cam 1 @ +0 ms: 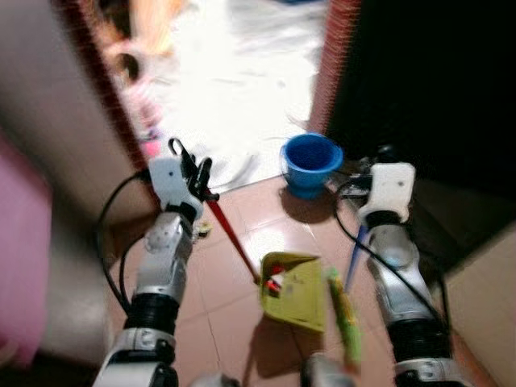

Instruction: Sweep floor

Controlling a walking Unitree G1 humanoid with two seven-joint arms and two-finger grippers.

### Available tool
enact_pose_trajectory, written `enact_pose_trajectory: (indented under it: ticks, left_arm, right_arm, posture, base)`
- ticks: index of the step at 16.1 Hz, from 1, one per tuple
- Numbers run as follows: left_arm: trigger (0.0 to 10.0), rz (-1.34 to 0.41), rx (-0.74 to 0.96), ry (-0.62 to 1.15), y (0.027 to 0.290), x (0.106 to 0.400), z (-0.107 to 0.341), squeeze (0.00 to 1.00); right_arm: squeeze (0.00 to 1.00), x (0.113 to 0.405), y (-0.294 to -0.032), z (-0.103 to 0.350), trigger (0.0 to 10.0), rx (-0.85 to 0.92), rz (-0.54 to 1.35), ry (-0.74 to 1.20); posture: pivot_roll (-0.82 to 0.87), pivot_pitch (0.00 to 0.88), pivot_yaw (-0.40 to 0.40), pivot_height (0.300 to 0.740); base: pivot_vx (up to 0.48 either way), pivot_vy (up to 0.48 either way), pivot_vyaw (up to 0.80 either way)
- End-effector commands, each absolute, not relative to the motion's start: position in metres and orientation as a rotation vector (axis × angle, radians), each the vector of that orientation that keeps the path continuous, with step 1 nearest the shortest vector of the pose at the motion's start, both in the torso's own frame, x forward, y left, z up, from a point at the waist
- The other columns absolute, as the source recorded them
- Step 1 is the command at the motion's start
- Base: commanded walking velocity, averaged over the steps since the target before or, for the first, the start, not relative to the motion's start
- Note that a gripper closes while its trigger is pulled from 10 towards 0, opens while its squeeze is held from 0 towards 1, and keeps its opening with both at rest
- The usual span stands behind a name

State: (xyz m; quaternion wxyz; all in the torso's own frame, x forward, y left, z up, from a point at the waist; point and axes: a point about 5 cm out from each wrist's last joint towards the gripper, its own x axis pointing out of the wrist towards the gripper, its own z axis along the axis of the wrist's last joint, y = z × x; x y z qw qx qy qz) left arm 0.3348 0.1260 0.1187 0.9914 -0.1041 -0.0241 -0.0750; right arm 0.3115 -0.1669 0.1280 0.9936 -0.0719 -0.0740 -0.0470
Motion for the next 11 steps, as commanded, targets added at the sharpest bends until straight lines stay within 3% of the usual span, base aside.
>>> enact_pose_trajectory:
  ticks: [1, 7, 9, 11]
  left_arm:
    - [10.0, -0.148, -0.202, -0.095, 0.123, 0.336, 0.129, 0.00]
    - [10.0, -0.069, -0.209, -0.105, 0.131, 0.321, 0.122, 0.00]
    - [10.0, -0.065, -0.209, -0.116, 0.134, 0.318, 0.122, 0.00]
    - [10.0, -0.064, -0.214, -0.145, 0.138, 0.320, 0.130, 0.00]
  right_arm:
    - [0.00, 0.313, -0.170, 0.133, 10.0, -0.165, -0.083, -0.165]
    - [0.00, 0.322, -0.147, 0.124, 10.0, -0.154, 0.031, -0.130]
    - [0.00, 0.322, -0.141, 0.122, 10.0, -0.149, 0.044, -0.124]
    - [0.00, 0.322, -0.138, 0.122, 10.0, -0.140, 0.043, -0.126]
  posture:
    - [-0.11, 0.000, 0.034, 0.740]
    - [-0.02, 0.000, -0.051, 0.740]
    - [-0.02, 0.000, -0.053, 0.740]
    - [-0.04, 0.000, -0.021, 0.740]
  base:
    - [0.000, 0.000, 0.00]
    - [0.000, 0.000, 0.00]
    - [0.000, 0.000, 0.00]
    - [0.124, 0.000, -0.70]
